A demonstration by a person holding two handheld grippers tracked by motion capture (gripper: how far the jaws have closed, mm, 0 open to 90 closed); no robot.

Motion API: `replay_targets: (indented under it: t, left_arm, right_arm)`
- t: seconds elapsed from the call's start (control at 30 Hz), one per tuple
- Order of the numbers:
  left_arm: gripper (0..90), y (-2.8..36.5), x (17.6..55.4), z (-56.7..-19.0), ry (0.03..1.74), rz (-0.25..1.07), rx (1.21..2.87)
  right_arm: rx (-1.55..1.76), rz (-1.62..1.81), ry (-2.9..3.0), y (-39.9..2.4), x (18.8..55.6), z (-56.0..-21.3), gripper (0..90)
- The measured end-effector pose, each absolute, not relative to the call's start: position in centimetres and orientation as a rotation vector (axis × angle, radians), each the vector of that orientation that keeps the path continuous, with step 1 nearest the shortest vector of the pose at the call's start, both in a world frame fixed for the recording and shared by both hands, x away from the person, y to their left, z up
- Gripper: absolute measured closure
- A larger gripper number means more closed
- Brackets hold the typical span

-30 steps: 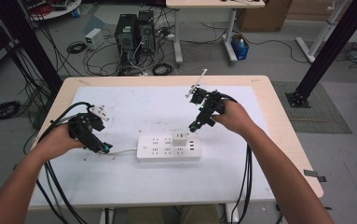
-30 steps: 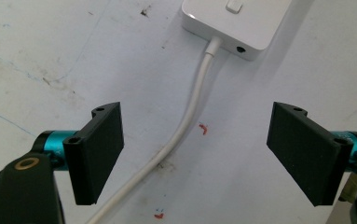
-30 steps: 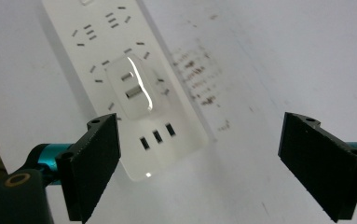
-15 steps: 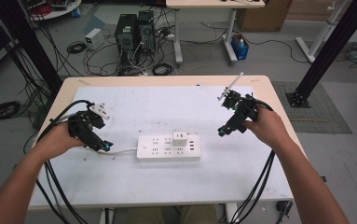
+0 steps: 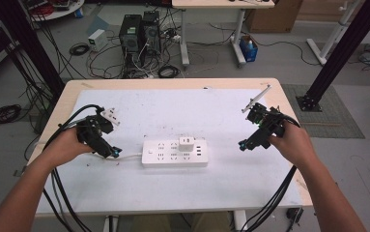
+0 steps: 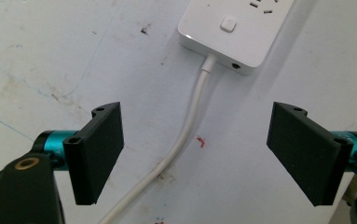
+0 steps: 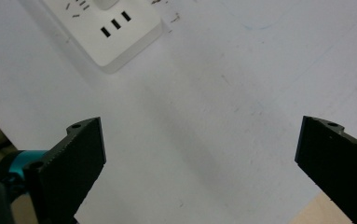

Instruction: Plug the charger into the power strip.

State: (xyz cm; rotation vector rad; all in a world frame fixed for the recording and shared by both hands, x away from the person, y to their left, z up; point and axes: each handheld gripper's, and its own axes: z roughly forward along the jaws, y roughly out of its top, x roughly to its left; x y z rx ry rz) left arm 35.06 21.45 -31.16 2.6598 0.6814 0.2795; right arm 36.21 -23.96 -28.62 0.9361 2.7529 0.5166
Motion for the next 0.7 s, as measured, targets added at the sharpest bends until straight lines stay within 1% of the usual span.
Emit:
replay_targets:
  t: [0.3,0.7]
  left_arm:
    - [18.8,21.5,35.5,-31.2,0.710,0.296,2.646]
    - [18.8,21.7,35.6,-31.5,0.724,0.295,2.654]
  right_arm:
    - [0.931,0.505,2.772,-23.2,36.5,-29.4,1.0]
    - [0.956,0.510,2.765,-23.6,36.6,-30.3,1.0]
